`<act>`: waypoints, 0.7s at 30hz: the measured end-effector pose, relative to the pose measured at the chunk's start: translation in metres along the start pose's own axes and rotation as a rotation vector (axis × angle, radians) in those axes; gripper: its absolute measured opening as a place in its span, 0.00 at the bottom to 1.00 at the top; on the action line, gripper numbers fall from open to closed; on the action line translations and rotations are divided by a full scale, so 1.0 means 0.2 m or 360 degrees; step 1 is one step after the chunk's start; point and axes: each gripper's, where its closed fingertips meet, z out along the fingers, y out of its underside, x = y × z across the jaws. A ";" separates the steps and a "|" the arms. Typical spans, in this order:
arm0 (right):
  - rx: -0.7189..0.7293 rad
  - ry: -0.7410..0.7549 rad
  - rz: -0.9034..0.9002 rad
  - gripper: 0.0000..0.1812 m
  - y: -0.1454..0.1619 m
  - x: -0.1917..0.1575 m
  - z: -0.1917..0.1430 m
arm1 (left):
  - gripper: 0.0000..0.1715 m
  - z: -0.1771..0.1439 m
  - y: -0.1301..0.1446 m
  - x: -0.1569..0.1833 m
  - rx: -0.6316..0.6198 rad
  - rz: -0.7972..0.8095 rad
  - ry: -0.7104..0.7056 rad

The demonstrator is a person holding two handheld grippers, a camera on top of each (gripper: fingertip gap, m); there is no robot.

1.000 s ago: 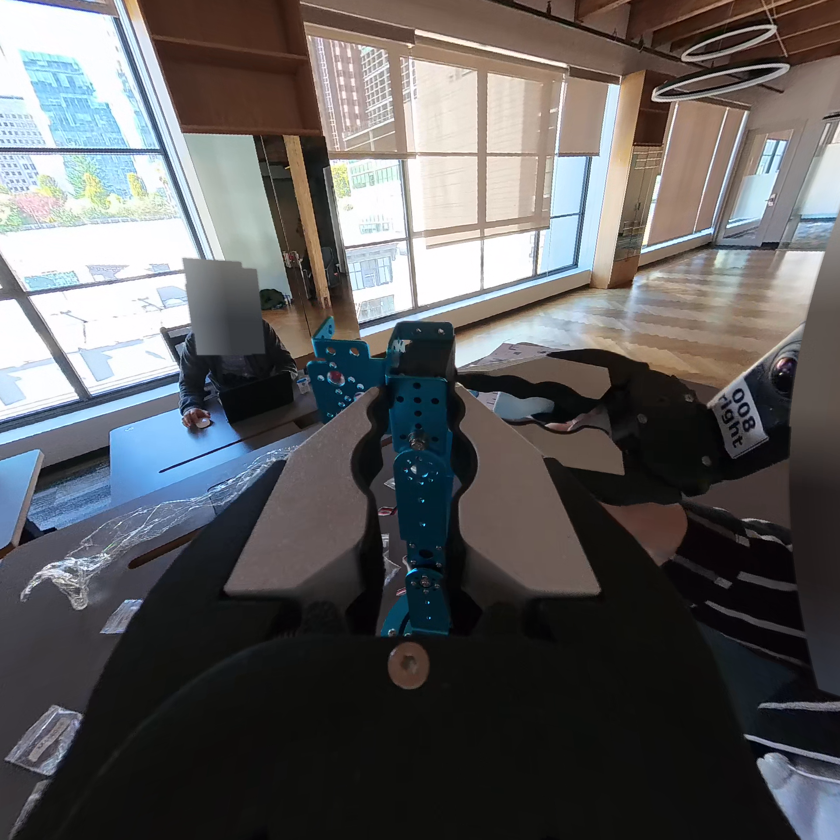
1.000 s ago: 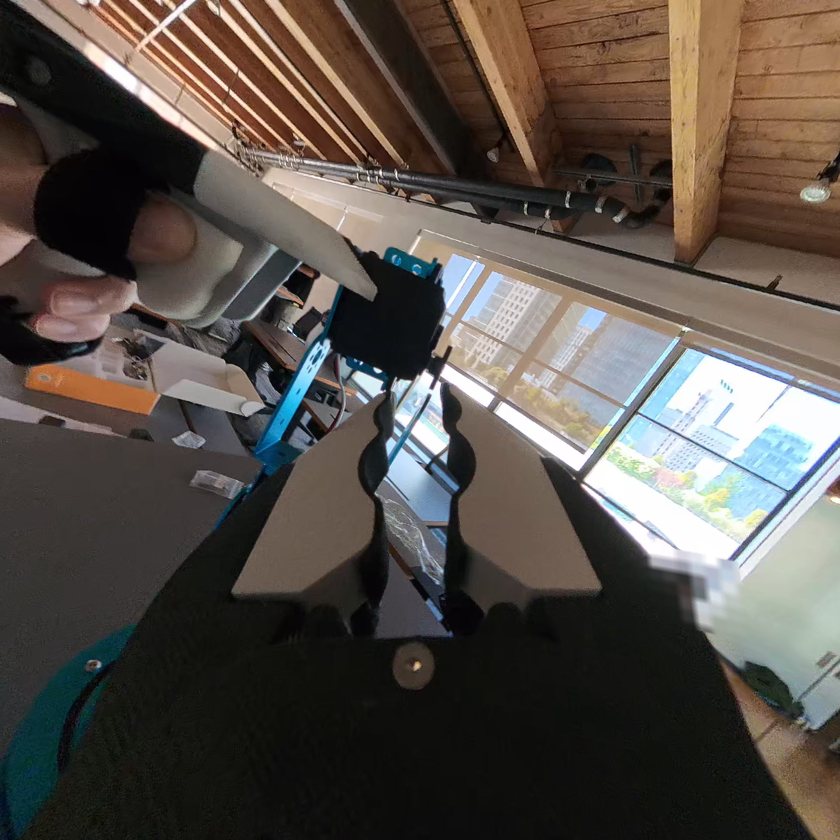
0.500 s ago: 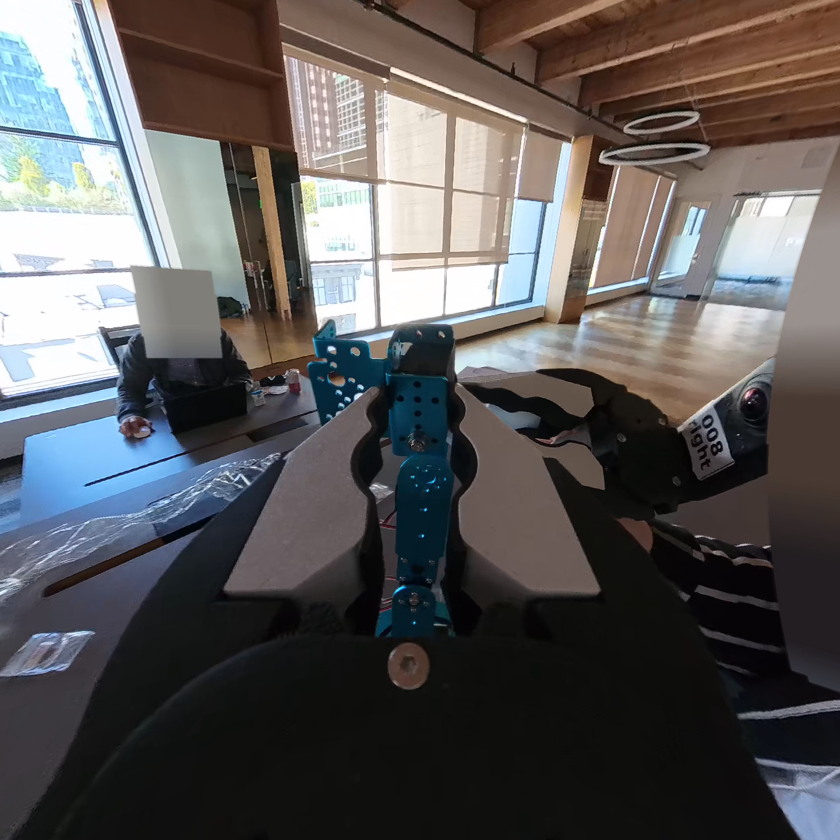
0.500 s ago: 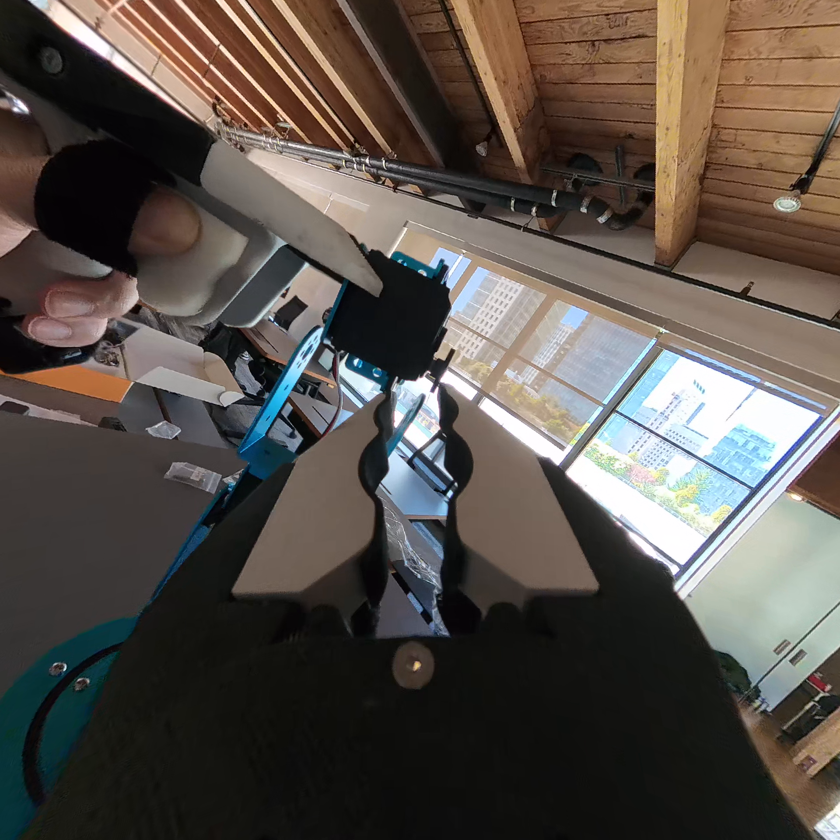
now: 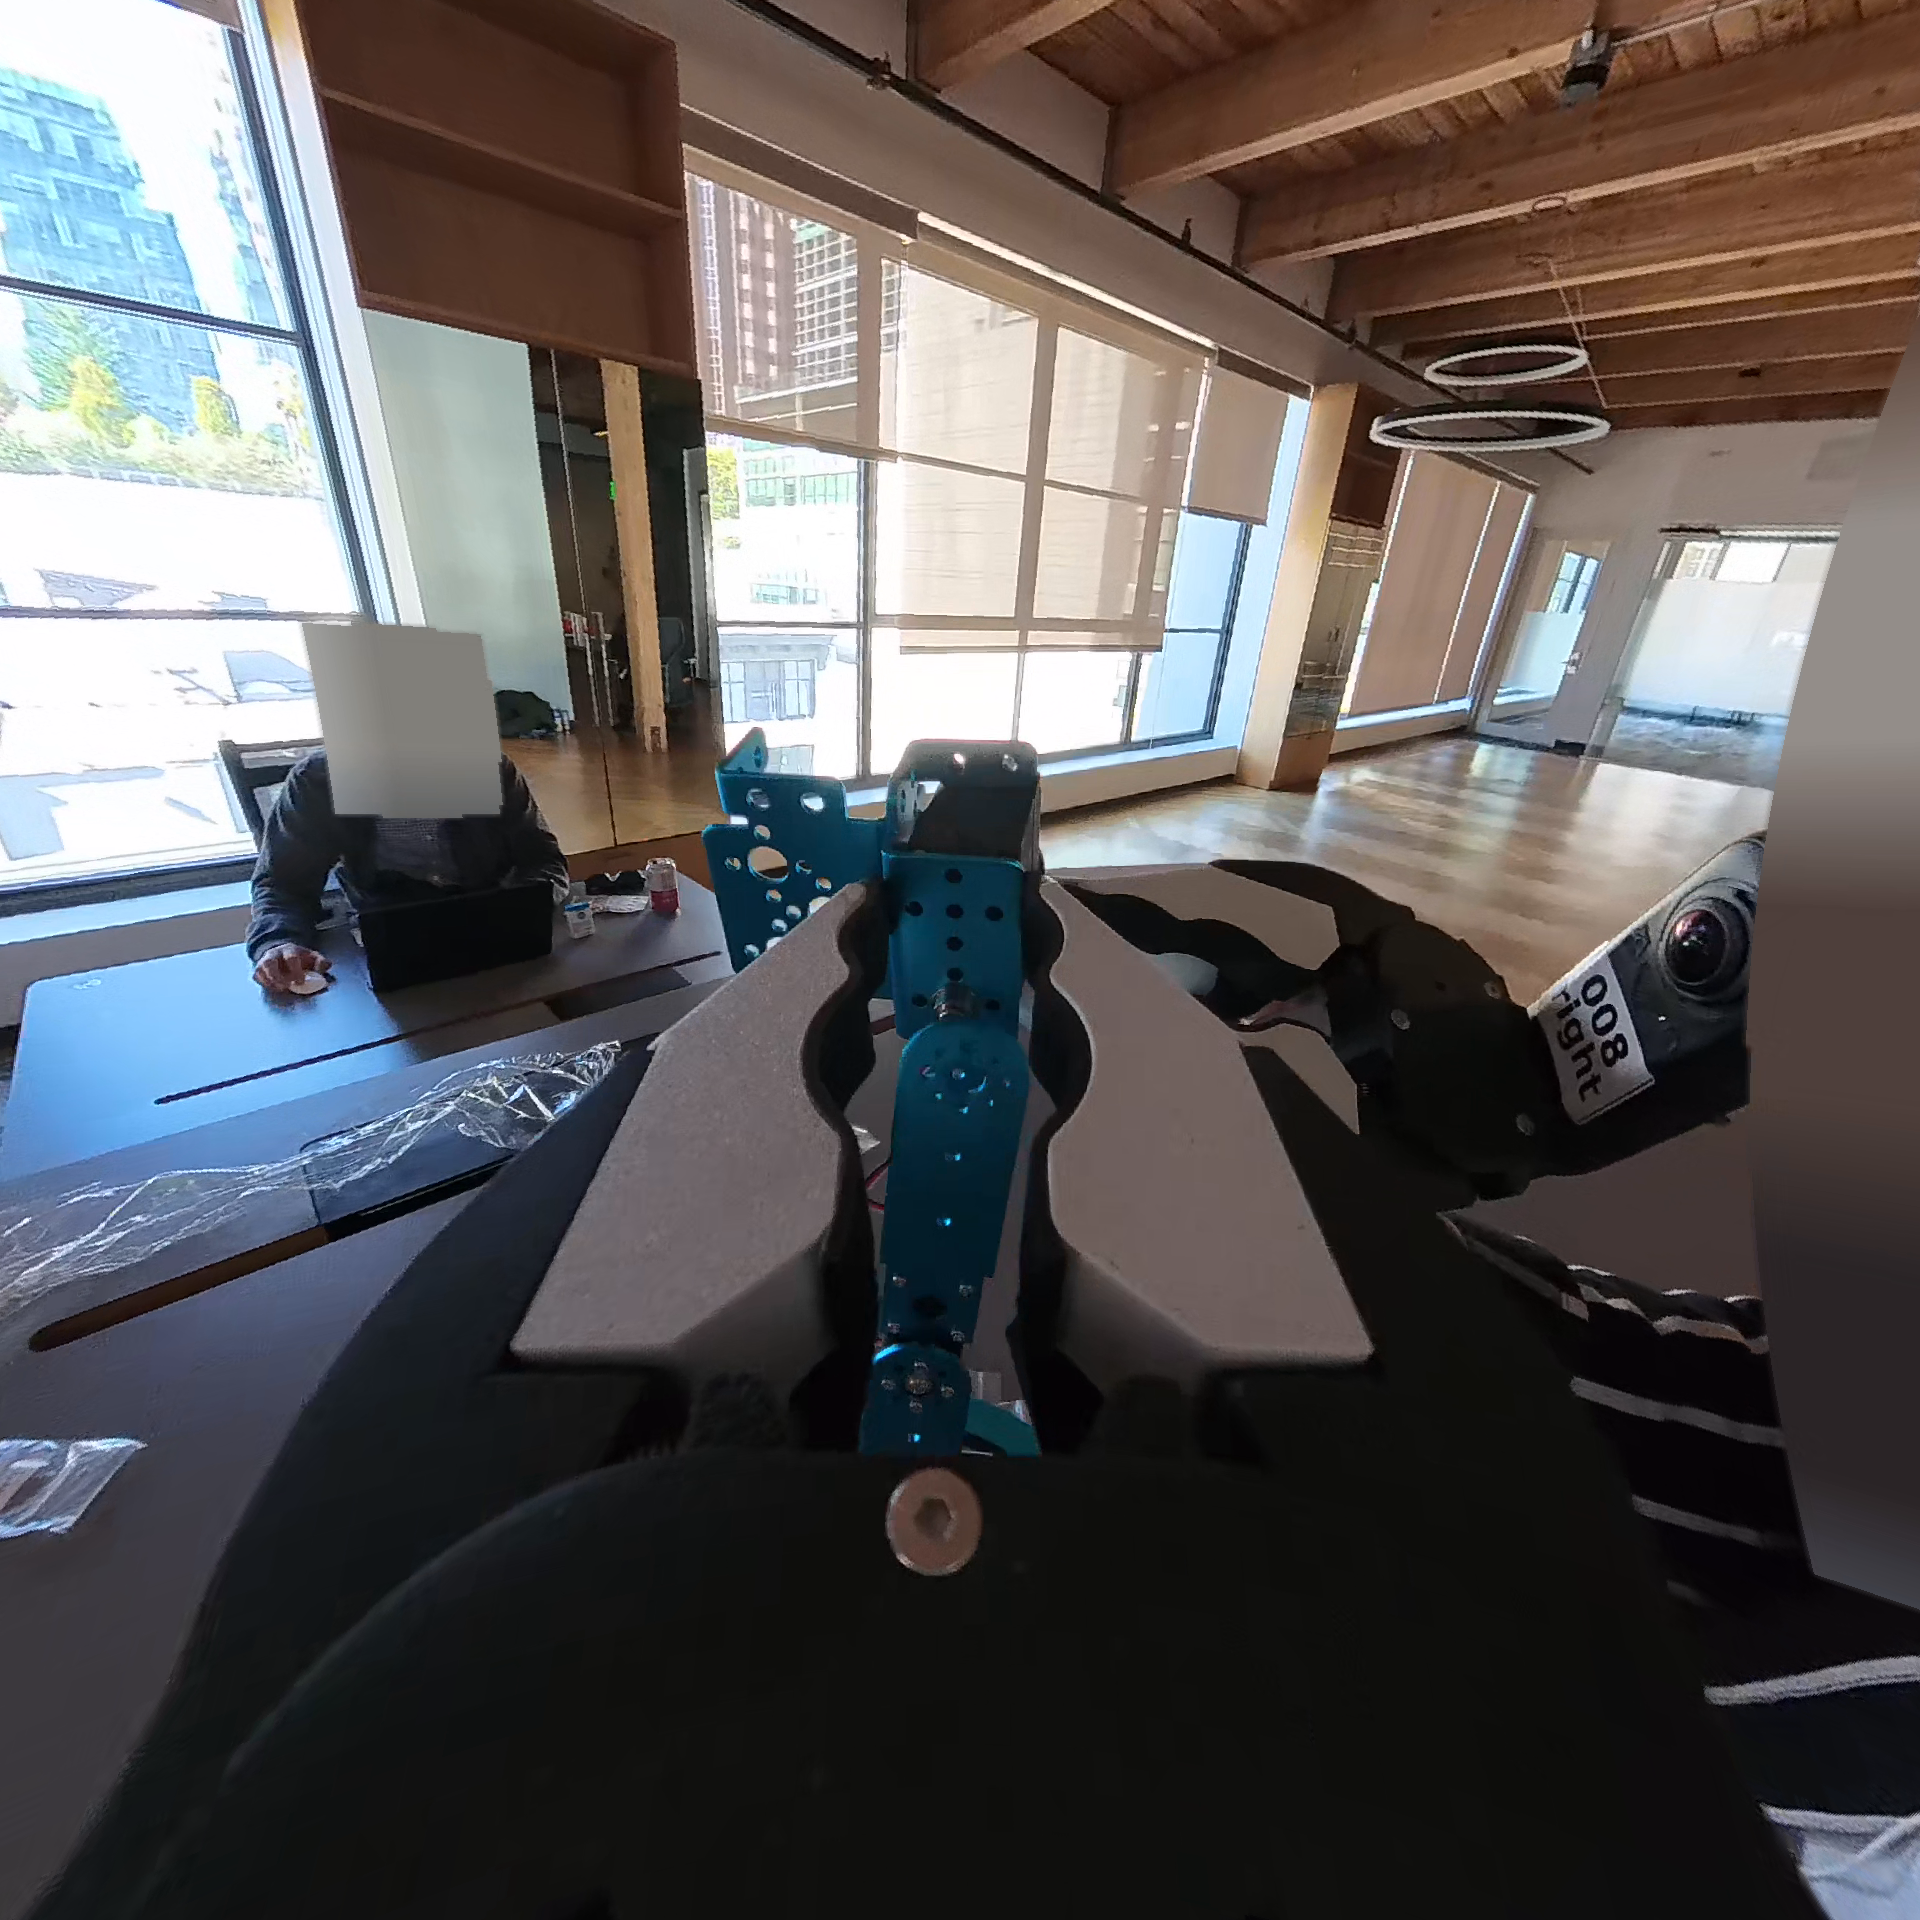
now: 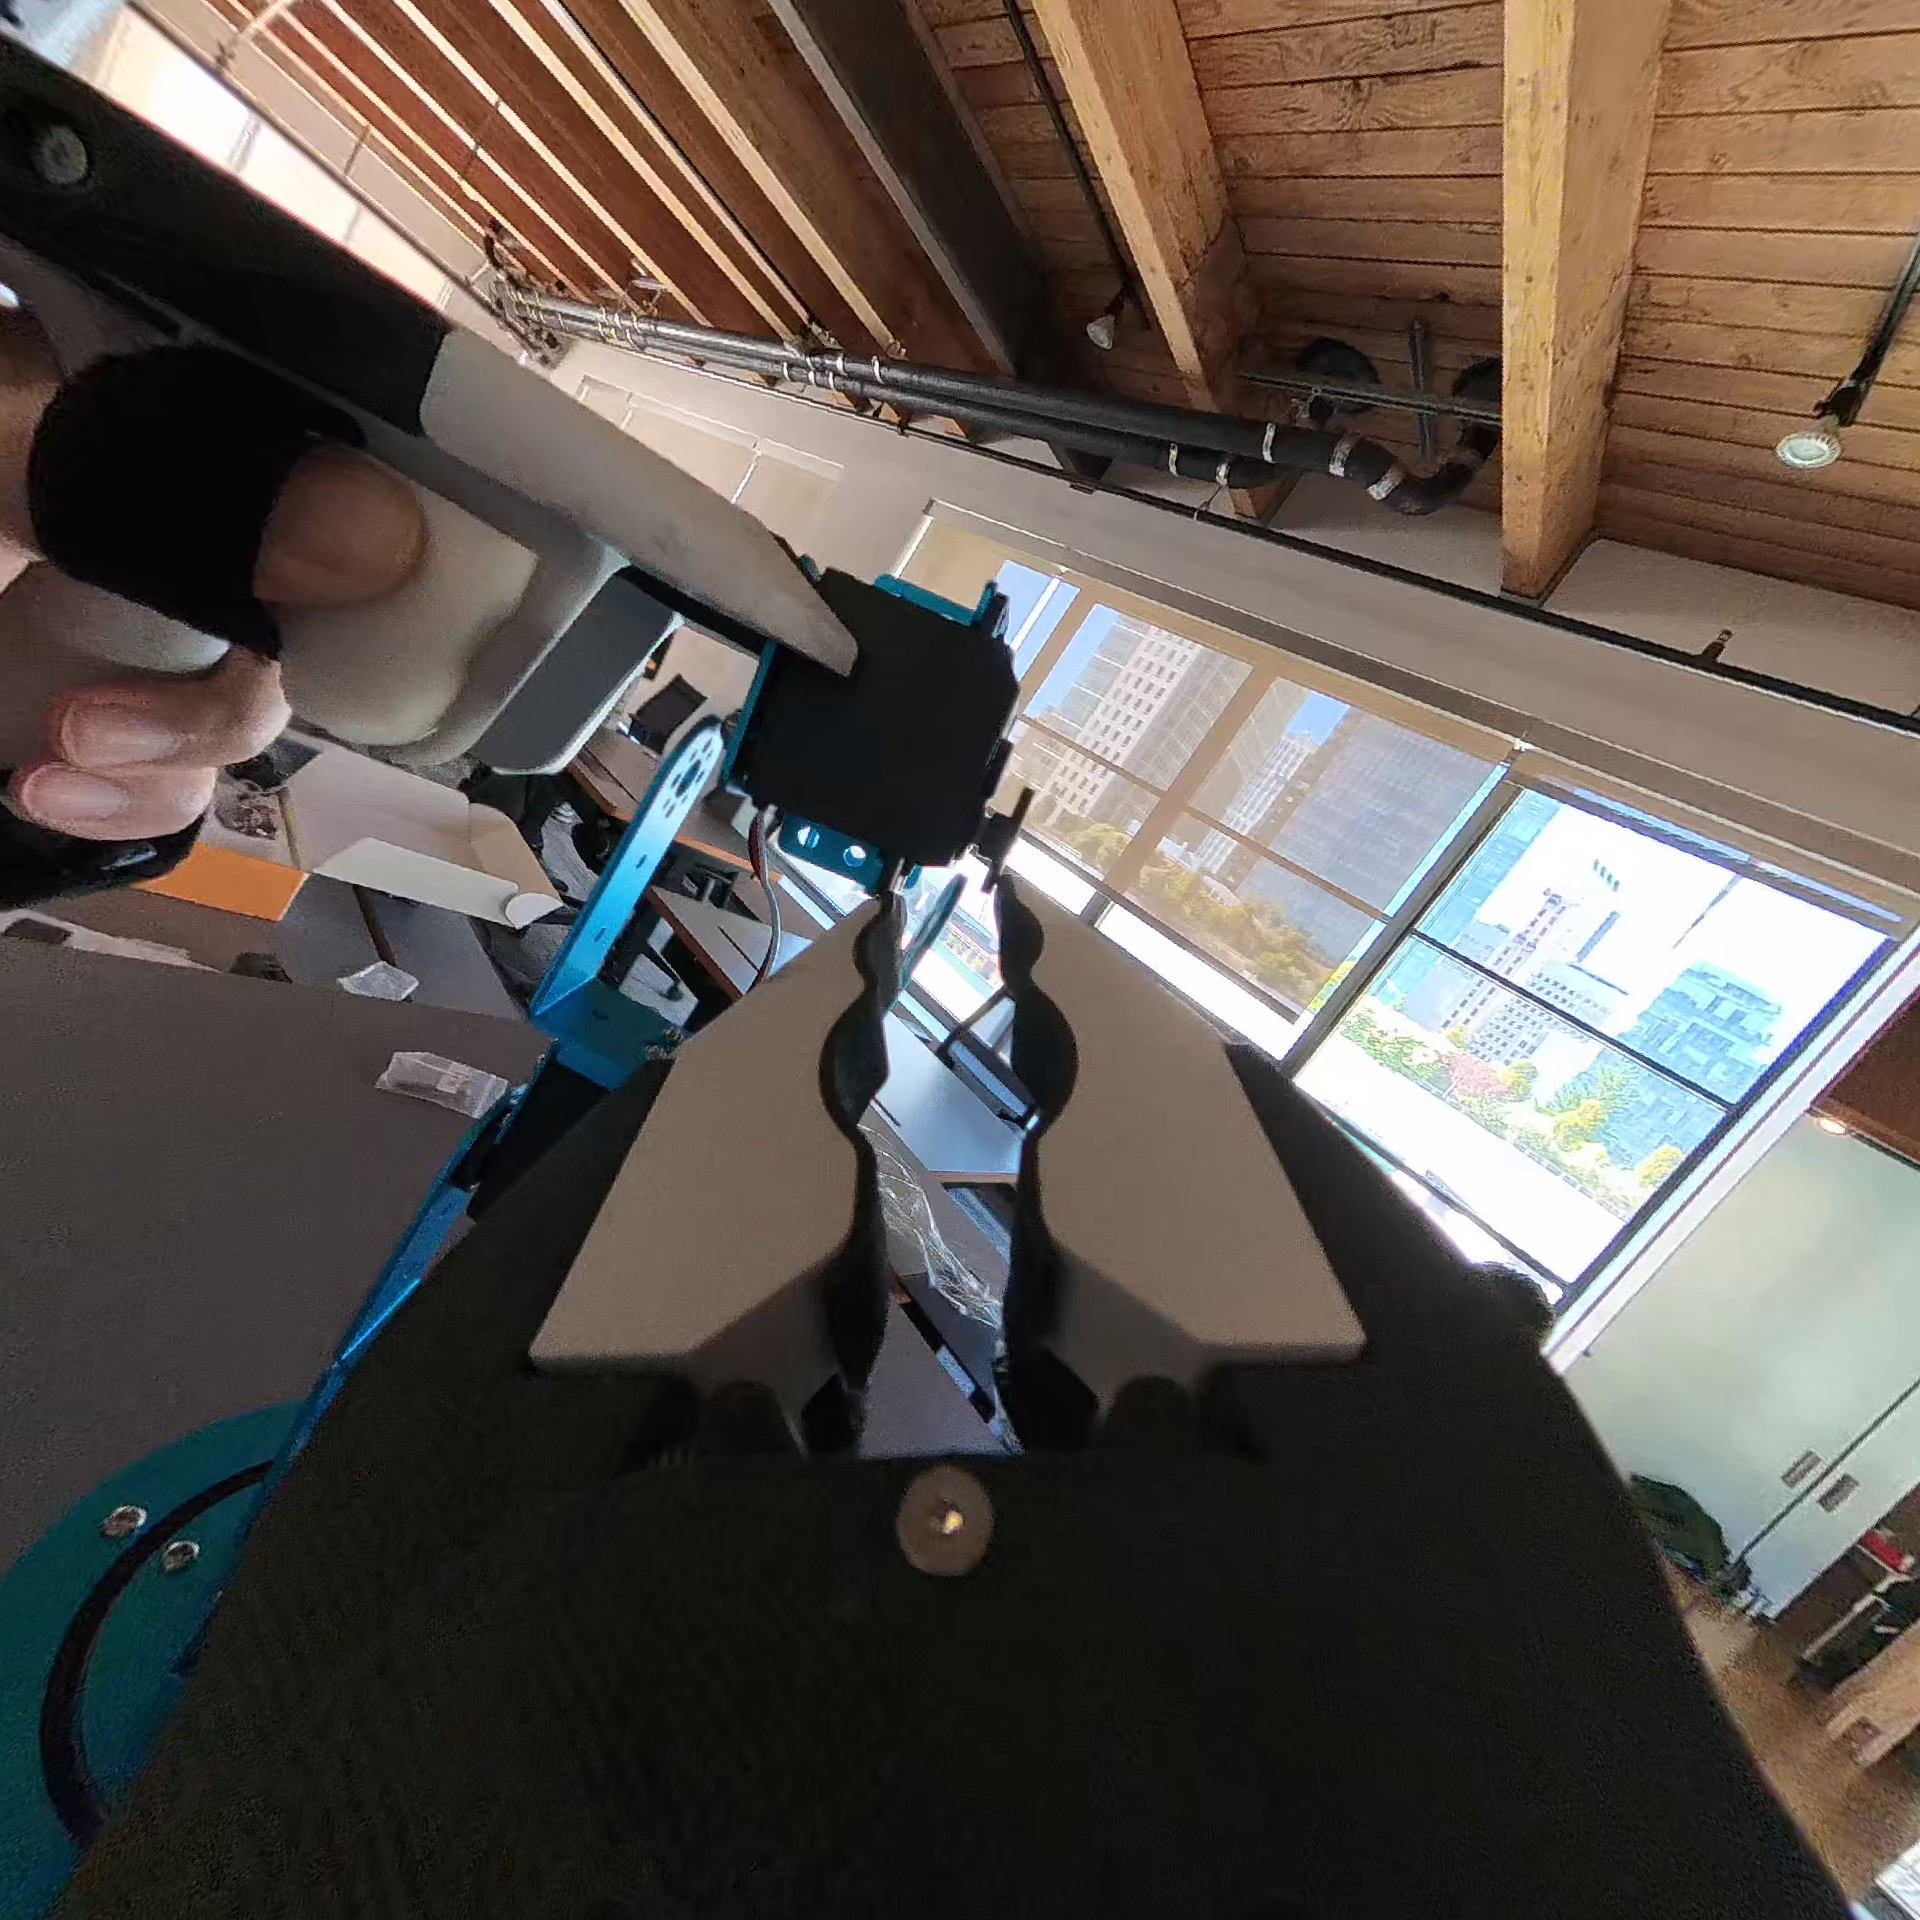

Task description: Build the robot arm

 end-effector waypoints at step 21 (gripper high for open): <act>0.0031 -0.0033 -0.0195 0.09 0.02 -0.02 0.00 | 0.14 -0.03 0.05 -0.01 0.0004 -0.0100 0.0052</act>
